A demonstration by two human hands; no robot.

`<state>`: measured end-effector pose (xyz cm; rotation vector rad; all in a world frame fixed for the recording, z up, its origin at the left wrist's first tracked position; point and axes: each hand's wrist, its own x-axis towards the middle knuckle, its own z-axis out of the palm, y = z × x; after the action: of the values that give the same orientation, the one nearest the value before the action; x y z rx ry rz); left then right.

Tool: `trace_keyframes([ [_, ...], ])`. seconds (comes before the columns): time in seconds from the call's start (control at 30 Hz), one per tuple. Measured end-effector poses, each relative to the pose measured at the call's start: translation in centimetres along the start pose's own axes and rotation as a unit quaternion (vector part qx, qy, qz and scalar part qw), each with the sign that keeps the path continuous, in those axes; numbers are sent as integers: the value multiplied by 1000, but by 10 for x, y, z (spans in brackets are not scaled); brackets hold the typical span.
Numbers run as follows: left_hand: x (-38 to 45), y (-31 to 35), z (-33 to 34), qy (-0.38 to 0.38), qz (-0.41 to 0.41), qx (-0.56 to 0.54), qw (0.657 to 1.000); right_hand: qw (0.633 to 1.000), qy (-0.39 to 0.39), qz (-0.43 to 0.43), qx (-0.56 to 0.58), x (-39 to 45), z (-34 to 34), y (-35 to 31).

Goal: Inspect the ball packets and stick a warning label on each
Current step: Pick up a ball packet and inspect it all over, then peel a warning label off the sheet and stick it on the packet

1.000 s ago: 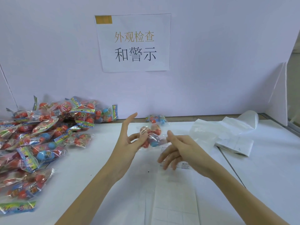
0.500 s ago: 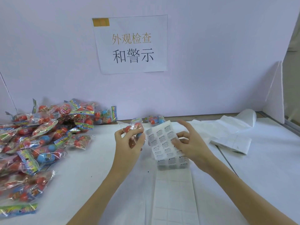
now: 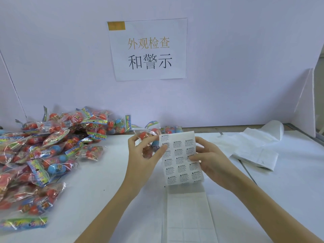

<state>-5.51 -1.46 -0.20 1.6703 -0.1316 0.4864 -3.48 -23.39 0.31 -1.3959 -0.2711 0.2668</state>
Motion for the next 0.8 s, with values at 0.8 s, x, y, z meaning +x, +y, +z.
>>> trace_keyframes([
  [0.8, -4, -10, 8, -90, 53, 75, 992, 768, 159, -383, -488, -9, 17, 8],
])
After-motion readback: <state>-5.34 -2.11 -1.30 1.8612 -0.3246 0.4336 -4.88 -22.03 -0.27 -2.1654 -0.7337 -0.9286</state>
